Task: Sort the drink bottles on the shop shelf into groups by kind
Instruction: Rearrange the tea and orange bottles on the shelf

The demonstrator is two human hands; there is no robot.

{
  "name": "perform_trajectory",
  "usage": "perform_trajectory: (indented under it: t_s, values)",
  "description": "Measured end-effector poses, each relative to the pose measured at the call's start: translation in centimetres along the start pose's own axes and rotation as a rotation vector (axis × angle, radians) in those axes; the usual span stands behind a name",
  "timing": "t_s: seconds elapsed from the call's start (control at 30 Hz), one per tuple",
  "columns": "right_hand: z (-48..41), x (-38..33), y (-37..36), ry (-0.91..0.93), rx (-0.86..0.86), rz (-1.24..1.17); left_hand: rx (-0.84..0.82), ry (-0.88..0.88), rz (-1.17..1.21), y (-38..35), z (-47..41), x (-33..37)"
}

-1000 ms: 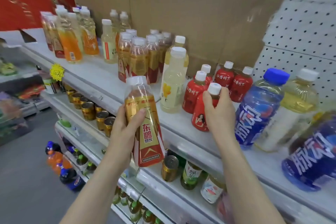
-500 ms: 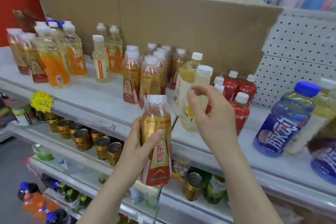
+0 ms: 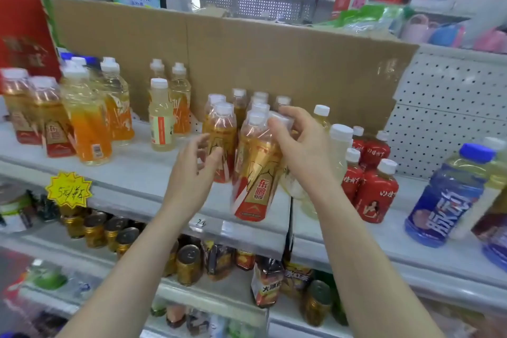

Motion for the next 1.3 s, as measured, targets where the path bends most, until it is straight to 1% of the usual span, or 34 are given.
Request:
perform_trajectory:
  t_s: [0.07,0.13,0.2,0.33,0.43,0.63,0.77,0.83,0.87,0.9,0.93,0.97,1.0,1.03,1.07,1.1,1.13,1.17,1.2,1.3]
  values:
    - [-0.9,0.1,-1.0,0.004,0.059,0.071,0.034,0.028,-0.124,0.4,-2.4,-2.0]
    - [-1.1,0.4,-2.4,0.013,0.078,0.12,-0.004,0.042,-0.207,-0.1,-4.0,-3.8]
    - [-1.0,0.8,-3.8,0.033,0.077,0.154,-0.059,0.04,-0.239,-1.0,-5.0,-5.2]
    - [-1.4,1.2,-5.2,0.066,0.096,0.113,-0.063,0.032,-0.23,-1.6,-6.0,-6.8]
    - [-2.6,1.6,-6.1,0.064,0.132,0.142,-0.057,0.025,-0.218,-1.4,-6.5,-7.5]
    - [-4.0,2.4,-7.5,0.099,0.152,0.123,-0.067,0.039,-0.223,-1.1,-6.5,-7.4]
    - [-4.3,3.1,-7.0,0.07,0.077,0.135,-0.089,0.024,-0.224,-0.9,-5.8,-6.8]
    - [-3.7,3.3,-6.3,0.124,0.059,0.233,-0.1,0.028,-0.227,-0.8,-5.4,-6.4]
    - [-3.1,3.3,-5.4,0.175,0.109,0.292,-0.107,0.034,-0.227,-0.8,-5.2,-6.3]
    - [-2.2,3.4,-3.9,0.234,0.227,0.339,-0.113,0.037,-0.225,-0.8,-5.0,-6.1]
    - [-1.2,3.7,-2.2,0.288,0.392,0.376,-0.117,0.038,-0.224,-0.8,-4.7,-5.9]
    - [-0.1,4.5,-0.5,0.291,0.553,0.417,-0.118,0.033,-0.218,-0.9,-4.5,-5.6]
    - [0.8,5.4,1.2,0.233,0.654,0.439,-0.115,0.019,-0.208,-1.1,-4.1,-5.2]
    - [1.2,6.6,2.4,0.121,0.66,0.437,-0.107,-0.006,-0.192,-1.4,-3.8,-4.6]
    - [1.3,7.8,3.1,-0.005,0.587,0.423,-0.095,-0.037,-0.178,-1.8,-3.5,-3.7]
    - [1.2,9.0,3.3,-0.109,0.473,0.412,-0.077,-0.076,-0.169,-2.3,-3.1,-2.9]
    - [1.2,9.8,3.4,-0.162,0.37,0.409,-0.06,-0.118,-0.165,-3.0,-2.8,-1.9]
    - [1.2,10.1,3.5,-0.157,0.307,0.41,-0.041,-0.165,-0.159,-3.7,-2.5,-0.9]
    - [1.3,10.2,3.8,-0.13,0.283,0.41,-0.026,-0.215,-0.152,-4.5,-2.1,0.1]
    - [2.1,10.2,6.0,-0.093,0.276,0.423,-0.009,-0.327,-0.161,-7.2,-1.4,2.5]
Point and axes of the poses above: each hand's wrist, its own z-axis away from the middle knuckle, its own y-axis out of the back of the hand, x = y × z, the point moved 3 cm from there along -z, towards the middle knuckle, and after that the axes turned 9 degrees about z, right-handed, at the moved point
